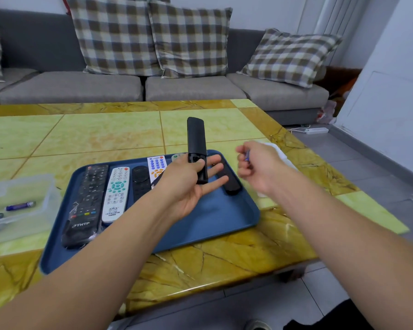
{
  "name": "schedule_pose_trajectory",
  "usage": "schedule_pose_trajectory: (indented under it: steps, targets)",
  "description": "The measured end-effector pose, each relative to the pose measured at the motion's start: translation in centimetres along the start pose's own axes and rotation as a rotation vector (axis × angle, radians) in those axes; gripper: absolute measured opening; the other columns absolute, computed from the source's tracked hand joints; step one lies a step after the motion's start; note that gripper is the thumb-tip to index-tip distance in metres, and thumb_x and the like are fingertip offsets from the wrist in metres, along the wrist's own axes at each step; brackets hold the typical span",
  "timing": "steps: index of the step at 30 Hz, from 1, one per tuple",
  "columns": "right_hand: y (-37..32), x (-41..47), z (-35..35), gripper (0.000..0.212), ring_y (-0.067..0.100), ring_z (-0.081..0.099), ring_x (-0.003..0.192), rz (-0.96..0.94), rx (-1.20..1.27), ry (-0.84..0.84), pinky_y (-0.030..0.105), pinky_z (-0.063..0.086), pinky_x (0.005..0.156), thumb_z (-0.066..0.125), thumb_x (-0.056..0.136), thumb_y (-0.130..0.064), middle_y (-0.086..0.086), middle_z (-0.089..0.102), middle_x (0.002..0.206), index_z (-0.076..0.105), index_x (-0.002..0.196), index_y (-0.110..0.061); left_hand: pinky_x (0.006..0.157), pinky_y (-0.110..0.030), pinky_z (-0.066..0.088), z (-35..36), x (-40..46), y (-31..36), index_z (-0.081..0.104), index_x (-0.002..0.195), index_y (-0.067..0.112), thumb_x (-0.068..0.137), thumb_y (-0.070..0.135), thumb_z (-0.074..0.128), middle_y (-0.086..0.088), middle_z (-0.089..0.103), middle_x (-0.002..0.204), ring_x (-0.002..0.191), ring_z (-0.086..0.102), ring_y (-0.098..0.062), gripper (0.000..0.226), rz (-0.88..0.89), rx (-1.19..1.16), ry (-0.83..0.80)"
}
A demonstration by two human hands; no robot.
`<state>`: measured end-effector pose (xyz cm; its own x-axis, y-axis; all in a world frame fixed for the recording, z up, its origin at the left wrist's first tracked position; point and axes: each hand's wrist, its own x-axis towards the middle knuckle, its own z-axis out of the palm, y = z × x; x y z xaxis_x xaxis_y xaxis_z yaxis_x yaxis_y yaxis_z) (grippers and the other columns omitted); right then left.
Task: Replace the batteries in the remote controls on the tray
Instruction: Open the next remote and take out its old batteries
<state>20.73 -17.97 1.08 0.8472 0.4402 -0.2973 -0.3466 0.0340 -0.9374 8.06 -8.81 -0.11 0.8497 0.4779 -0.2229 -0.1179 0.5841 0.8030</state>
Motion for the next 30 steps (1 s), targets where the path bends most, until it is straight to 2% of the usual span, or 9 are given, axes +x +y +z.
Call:
schedule_pose_trajectory:
  steps: [3, 5, 9, 11, 14, 17, 24, 27, 30]
  targets:
    - [-3.3, 1.0, -4.3, 0.023, 0.016, 0.035, 0.052, -0.21, -0.695, 0.078, 0.024, 0.026, 0.043, 0.043, 0.096, -0.008, 0.002, 0.043, 0.067, 0.062, 0.084, -0.011, 0.058, -0.027, 0.059, -0.7, -0.1, 0.0, 0.051, 0.13, 0.005, 0.108, 0.008, 0.037, -0.012, 0.071, 0.104, 0.077, 0.066, -0.018, 0.026, 0.026, 0.184, 0.034]
    - [-4.0, 1.9, -6.8, 0.023, 0.018, 0.043, 0.057, -0.281, -1.133, 0.042, 0.026, 0.033, 0.048, 0.047, 0.096, -0.008, 0.004, 0.053, 0.074, 0.069, 0.088, -0.01, 0.055, -0.024, 0.055, -0.8, -0.2, 0.0, 0.05, 0.131, 0.007, 0.108, 0.011, 0.039, -0.01, 0.071, 0.1, 0.067, 0.06, -0.015, 0.025, 0.025, 0.273, 0.035]
    - [-3.0, 3.2, -9.2, 0.015, 0.011, 0.051, 0.064, -0.38, -1.414, -0.08, 0.02, 0.039, 0.055, 0.058, 0.092, -0.008, 0.007, 0.063, 0.082, 0.073, 0.09, -0.007, 0.057, -0.024, 0.055, -0.7, -0.2, -0.4, 0.05, 0.134, 0.008, 0.108, 0.012, 0.039, -0.011, 0.07, 0.101, 0.065, 0.059, -0.014, 0.028, 0.008, 0.332, 0.034]
    - [-2.9, 3.5, -9.6, 0.014, 0.008, 0.054, 0.067, -0.427, -1.436, -0.093, 0.018, 0.039, 0.054, 0.064, 0.089, -0.004, 0.0, 0.062, 0.081, 0.074, 0.09, -0.013, 0.057, -0.024, 0.056, -0.6, -0.2, -0.5, 0.049, 0.136, 0.007, 0.108, 0.012, 0.039, -0.012, 0.07, 0.101, 0.065, 0.061, -0.015, 0.029, 0.007, 0.332, 0.031]
    - [-2.7, 4.3, -10.2, 0.021, 0.021, 0.067, 0.076, -0.421, -1.391, -0.128, 0.024, 0.05, 0.061, 0.068, 0.085, 0.004, 0.006, 0.068, 0.087, 0.073, 0.092, -0.015, 0.056, -0.024, 0.056, -0.6, -0.1, -0.6, 0.049, 0.136, 0.006, 0.108, 0.011, 0.039, -0.012, 0.07, 0.1, 0.065, 0.062, -0.015, 0.03, 0.011, 0.325, 0.039]
    - [-2.5, 4.5, -10.4, 0.021, 0.022, 0.066, 0.08, -0.469, -1.369, -0.113, 0.027, 0.052, 0.069, 0.067, 0.085, 0.005, 0.005, 0.067, 0.086, 0.072, 0.091, -0.014, 0.058, -0.025, 0.057, -0.7, -0.1, -0.6, 0.05, 0.134, 0.007, 0.108, 0.011, 0.04, -0.012, 0.07, 0.1, 0.065, 0.063, -0.015, 0.028, 0.006, 0.325, 0.039]
    - [-3.1, 1.9, -5.5, 0.014, 0.007, 0.06, 0.067, -0.857, -1.191, 0.042, 0.025, 0.049, 0.067, 0.065, 0.085, -0.008, -0.011, 0.064, 0.069, 0.075, 0.086, -0.018, 0.048, -0.023, 0.042, -0.9, 0.3, 0.2, 0.053, 0.113, 0.012, 0.107, 0.014, 0.042, -0.004, 0.048, 0.079, 0.055, 0.038, -0.012, 0.013, 0.037, 0.306, 0.114]
    - [-1.1, -1.5, 1.6, 0.018, 0.003, 0.06, 0.062, -0.93, -1.07, -0.252, 0.02, 0.046, 0.062, 0.065, 0.082, -0.006, -0.008, 0.068, 0.07, 0.076, 0.085, -0.021, 0.044, -0.023, 0.033, -2.3, 0.0, 2.1, 0.063, 0.111, 0.006, 0.101, 0.016, 0.055, 0.001, 0.042, 0.067, 0.046, 0.034, -0.01, 0.017, 0.111, 0.32, 0.21]
    - [2.4, -4.3, 8.3, 0.02, 0.016, 0.067, 0.071, -0.899, -0.997, -0.546, 0.031, 0.054, 0.067, 0.063, 0.079, -0.003, 0.0, 0.072, 0.077, 0.073, 0.089, -0.017, 0.042, -0.02, 0.033, -4.7, -1.2, 4.7, 0.067, 0.094, 0.005, 0.096, 0.016, 0.059, -0.002, 0.053, 0.065, 0.043, 0.046, -0.011, 0.013, 0.231, 0.385, 0.369]
